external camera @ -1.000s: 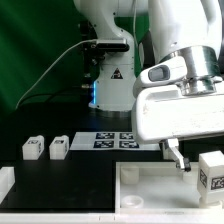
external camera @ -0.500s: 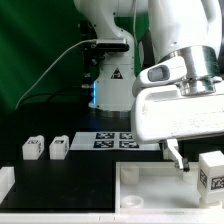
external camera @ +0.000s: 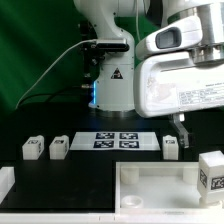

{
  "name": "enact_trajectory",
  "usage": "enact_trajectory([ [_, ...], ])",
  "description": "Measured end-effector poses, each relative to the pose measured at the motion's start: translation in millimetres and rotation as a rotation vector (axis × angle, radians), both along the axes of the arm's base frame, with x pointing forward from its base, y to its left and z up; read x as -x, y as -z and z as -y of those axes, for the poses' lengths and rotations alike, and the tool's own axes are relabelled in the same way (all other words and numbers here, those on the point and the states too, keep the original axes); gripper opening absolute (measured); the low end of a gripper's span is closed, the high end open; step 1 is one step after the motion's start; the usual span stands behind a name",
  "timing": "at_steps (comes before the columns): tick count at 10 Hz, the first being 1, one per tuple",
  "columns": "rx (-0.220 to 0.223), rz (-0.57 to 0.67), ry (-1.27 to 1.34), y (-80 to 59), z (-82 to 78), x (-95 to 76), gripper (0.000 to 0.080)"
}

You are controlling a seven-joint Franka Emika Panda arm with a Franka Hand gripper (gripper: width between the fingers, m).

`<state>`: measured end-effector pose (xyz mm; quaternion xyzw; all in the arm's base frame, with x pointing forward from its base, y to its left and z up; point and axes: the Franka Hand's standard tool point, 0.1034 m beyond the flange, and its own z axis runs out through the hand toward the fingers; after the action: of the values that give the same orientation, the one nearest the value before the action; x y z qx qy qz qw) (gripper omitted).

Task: Assemble one leg

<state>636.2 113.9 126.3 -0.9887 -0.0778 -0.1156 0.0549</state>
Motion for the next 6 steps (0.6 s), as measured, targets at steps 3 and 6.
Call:
enact_trajectory([
  [3, 0.002, -0.298, -0.021, 10.6, -1.9, -1.3, 0.0649],
  [6, 0.002, -0.418, -0.026, 19.3, -6.6, 0.1, 0.0649],
])
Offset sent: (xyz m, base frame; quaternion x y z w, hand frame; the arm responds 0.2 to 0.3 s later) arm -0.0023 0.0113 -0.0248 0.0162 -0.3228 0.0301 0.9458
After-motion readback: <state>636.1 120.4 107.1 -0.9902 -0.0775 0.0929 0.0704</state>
